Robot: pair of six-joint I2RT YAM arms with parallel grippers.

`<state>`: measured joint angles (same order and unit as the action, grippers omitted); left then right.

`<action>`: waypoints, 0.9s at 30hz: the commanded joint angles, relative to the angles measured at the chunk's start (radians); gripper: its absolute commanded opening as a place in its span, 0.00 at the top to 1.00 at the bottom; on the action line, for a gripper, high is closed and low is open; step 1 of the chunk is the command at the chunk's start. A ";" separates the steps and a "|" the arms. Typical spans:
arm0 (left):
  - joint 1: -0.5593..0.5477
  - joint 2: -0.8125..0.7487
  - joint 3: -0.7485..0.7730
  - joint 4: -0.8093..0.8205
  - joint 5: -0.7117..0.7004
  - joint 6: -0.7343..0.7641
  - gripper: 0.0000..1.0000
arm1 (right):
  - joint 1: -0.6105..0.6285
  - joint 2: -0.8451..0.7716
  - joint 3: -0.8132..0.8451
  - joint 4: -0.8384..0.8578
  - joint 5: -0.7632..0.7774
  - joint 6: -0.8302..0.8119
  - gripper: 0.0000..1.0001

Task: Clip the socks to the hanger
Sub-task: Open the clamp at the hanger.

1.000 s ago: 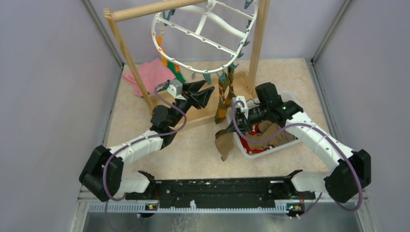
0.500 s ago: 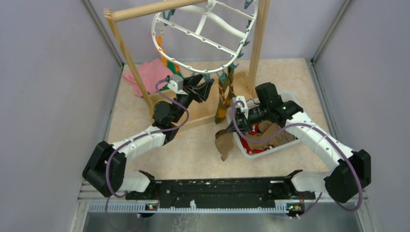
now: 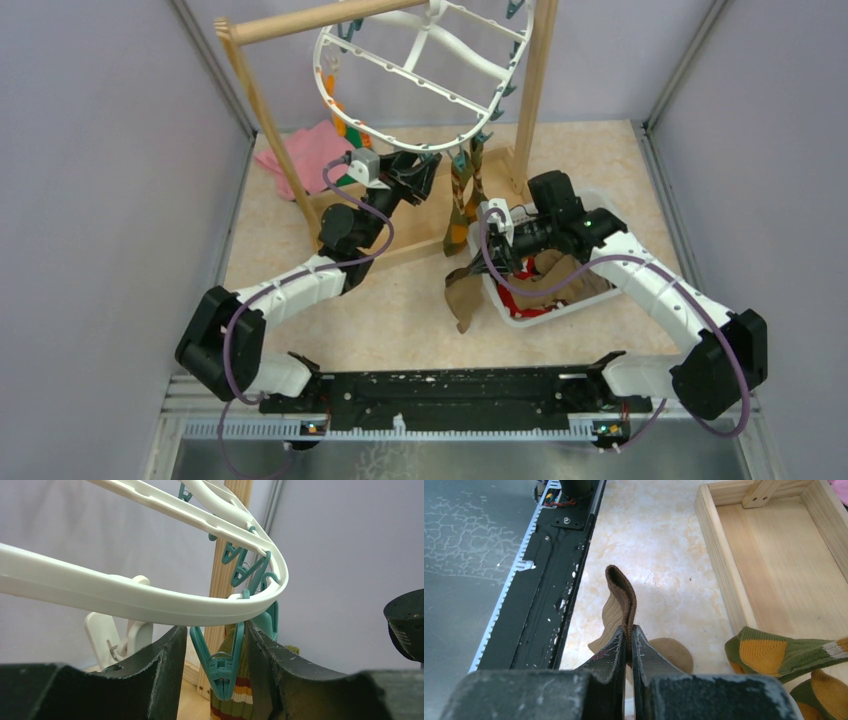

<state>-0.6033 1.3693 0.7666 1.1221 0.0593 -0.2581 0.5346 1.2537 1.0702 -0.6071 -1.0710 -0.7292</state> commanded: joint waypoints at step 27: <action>0.003 -0.012 0.043 0.077 -0.034 -0.039 0.45 | 0.001 -0.028 0.051 0.017 -0.034 -0.016 1.00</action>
<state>-0.6033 1.3792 0.7696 1.1297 0.0280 -0.2745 0.5346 1.2537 1.0702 -0.6075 -1.0771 -0.7322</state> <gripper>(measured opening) 0.552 0.015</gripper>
